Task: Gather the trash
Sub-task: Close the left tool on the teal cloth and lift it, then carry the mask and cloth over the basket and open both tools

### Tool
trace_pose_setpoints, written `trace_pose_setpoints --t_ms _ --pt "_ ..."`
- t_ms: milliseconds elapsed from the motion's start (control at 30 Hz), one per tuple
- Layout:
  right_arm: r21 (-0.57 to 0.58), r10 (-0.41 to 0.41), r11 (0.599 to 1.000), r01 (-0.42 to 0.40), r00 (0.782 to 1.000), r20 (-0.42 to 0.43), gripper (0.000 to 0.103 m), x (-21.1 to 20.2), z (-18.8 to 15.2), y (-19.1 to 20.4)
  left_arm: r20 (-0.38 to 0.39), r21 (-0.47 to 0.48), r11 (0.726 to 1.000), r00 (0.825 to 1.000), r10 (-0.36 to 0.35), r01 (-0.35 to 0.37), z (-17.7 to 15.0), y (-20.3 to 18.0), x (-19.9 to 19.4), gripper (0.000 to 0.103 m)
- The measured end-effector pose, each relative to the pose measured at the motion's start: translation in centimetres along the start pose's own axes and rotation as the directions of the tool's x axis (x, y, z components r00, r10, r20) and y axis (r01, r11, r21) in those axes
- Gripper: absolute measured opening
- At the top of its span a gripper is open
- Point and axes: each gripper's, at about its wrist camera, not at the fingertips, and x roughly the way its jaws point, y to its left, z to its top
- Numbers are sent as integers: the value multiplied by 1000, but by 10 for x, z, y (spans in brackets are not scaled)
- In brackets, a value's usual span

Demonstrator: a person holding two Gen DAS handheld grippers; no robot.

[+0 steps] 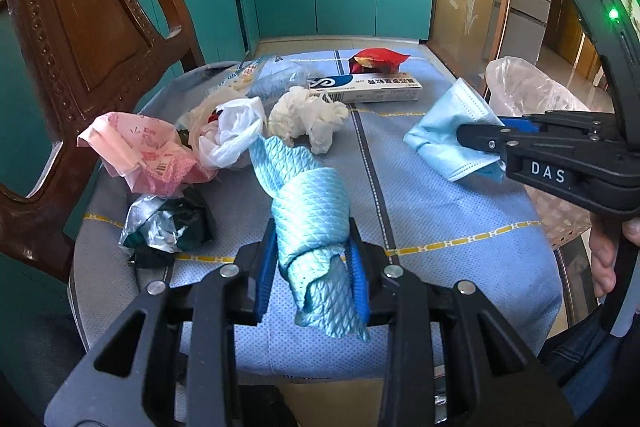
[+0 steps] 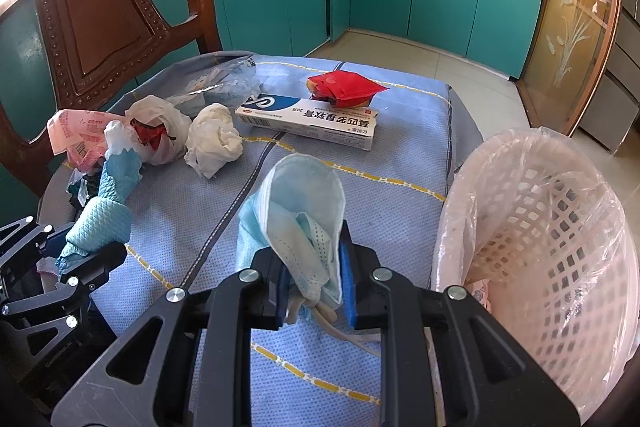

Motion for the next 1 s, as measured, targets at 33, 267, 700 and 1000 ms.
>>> trace_pose_setpoints --t_ms 33,267,700,1000 --pt "0 0 1000 0 1000 1 22 0 0 0 2 0 1000 1000 0 0 0 0 -1 33" --pt "0 -3 1000 3 1000 5 22 -2 0 0 0 5 1000 1000 -3 3 -2 -2 -1 33" --pt "0 -3 1000 3 1000 5 22 -1 0 0 17 11 1000 1000 -4 4 -2 -4 -3 33" --pt "102 -21 995 5 987 158 22 -45 13 -25 73 2 1000 997 -22 22 17 -2 -15 33"
